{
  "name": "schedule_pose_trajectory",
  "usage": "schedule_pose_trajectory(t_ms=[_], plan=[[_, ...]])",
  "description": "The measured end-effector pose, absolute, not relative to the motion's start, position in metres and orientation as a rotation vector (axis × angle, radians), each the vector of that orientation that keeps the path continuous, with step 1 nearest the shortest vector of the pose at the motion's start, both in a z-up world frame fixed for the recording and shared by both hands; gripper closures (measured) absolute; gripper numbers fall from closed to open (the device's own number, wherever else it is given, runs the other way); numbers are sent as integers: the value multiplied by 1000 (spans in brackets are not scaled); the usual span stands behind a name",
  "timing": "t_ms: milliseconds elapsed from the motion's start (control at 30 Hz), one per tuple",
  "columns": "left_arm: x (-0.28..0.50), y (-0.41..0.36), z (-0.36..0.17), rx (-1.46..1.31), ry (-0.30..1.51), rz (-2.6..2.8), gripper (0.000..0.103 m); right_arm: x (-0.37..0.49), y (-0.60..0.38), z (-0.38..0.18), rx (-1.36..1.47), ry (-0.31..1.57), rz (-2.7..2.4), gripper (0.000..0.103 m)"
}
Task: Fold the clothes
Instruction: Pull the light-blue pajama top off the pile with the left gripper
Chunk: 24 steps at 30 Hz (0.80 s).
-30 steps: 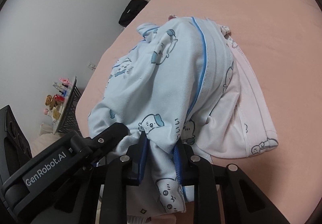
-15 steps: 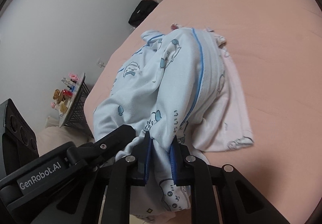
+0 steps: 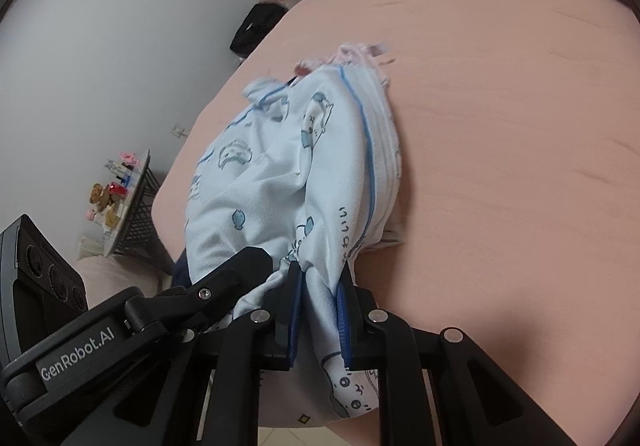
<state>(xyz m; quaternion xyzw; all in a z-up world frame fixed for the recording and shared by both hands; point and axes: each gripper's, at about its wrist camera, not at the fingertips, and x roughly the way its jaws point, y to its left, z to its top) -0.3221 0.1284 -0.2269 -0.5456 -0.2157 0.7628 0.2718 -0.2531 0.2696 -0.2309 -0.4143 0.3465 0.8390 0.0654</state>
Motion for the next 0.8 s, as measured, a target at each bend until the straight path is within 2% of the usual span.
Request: schedule_pose_trajectory(t_ms=[333, 800], plan=[[-290, 178, -215, -1452, -496, 2014, 81, -210, 291, -214, -1220, 979, 2464, 90], [-259, 204, -186, -1380, -392, 1935, 82, -181, 294, -186, -1210, 900, 2422, 94]])
